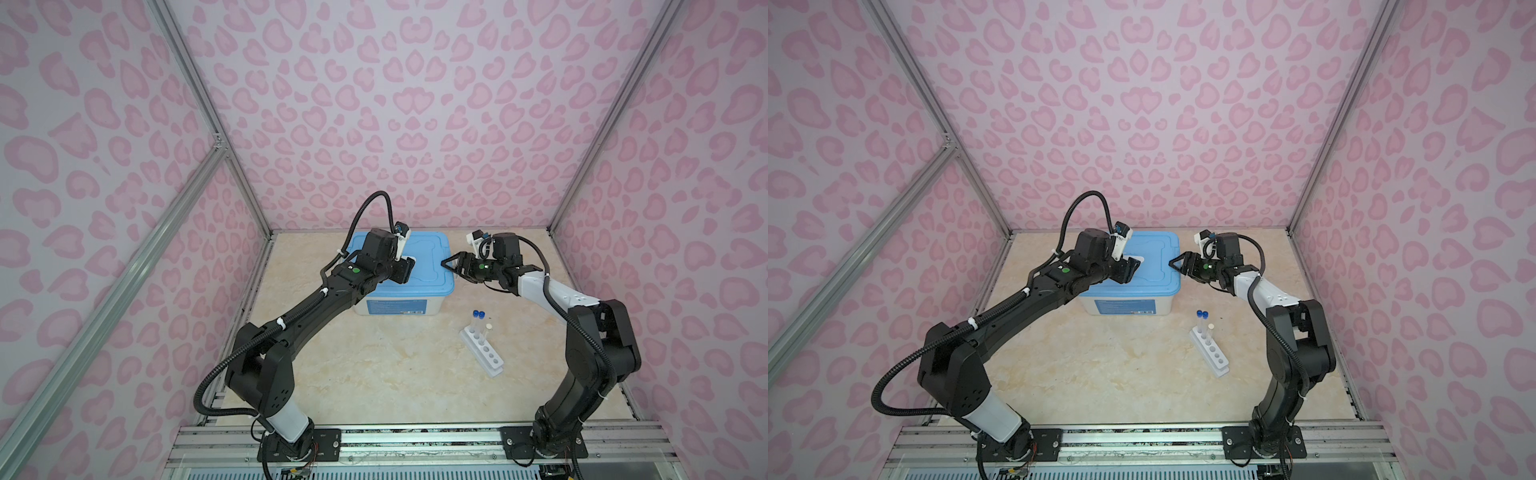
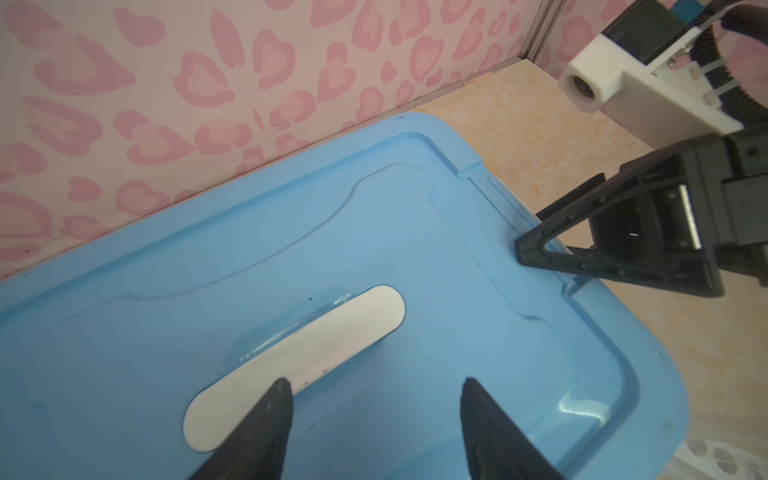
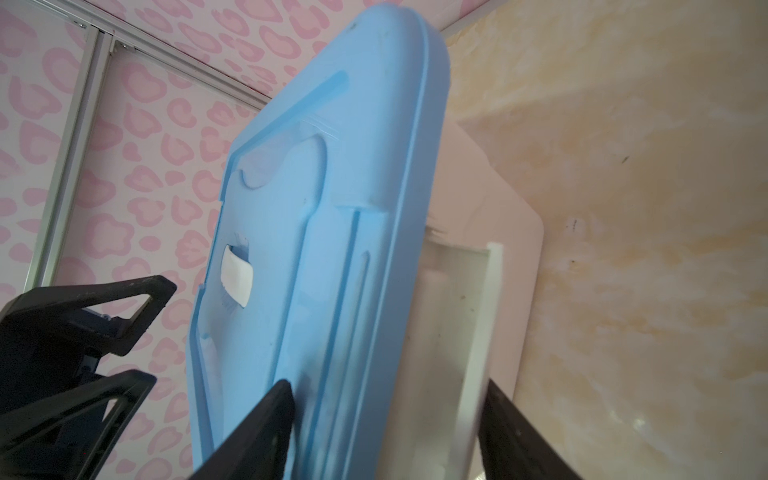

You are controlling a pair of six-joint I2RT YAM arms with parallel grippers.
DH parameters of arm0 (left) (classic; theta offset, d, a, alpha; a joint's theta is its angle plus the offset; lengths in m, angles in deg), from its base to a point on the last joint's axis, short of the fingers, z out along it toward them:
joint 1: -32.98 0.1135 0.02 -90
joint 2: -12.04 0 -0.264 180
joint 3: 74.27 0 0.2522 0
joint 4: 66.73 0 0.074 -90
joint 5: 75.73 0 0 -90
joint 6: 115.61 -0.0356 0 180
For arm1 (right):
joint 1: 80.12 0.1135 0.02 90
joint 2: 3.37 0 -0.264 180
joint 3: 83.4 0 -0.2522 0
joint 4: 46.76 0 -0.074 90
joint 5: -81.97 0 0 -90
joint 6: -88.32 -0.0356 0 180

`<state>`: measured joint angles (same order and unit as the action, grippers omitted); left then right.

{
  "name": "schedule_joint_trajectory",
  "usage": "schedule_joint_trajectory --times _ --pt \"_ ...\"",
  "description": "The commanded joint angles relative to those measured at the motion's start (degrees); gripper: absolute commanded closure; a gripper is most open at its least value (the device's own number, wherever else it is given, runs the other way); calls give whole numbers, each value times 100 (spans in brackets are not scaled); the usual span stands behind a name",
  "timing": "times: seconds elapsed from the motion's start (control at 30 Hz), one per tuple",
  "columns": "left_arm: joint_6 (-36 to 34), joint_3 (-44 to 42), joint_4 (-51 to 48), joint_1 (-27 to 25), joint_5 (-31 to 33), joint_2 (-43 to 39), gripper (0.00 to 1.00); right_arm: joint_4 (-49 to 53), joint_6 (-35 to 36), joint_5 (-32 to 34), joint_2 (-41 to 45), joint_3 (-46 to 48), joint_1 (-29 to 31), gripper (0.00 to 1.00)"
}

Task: Organize the chemistry lab equipment
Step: 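Press the lid down with the left gripper while the right pinches lid edge to rim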

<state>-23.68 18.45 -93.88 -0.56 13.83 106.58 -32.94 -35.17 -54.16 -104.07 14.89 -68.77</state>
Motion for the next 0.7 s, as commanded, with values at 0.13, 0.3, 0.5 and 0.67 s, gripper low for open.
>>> schedule_joint_trajectory --times 0.13,0.3,0.5,0.67 --pt "-96 -14 148 -3 116 132 34 -28 -38 56 22 115 7 39" --pt "-97 -30 196 -3 148 204 34 41 -32 121 75 126 1 43" --pt "-88 -93 249 -3 116 240 34 244 39 222 112 84 25 48" --pt "-97 -99 244 -3 113 240 34 444 155 327 147 11 61 51"
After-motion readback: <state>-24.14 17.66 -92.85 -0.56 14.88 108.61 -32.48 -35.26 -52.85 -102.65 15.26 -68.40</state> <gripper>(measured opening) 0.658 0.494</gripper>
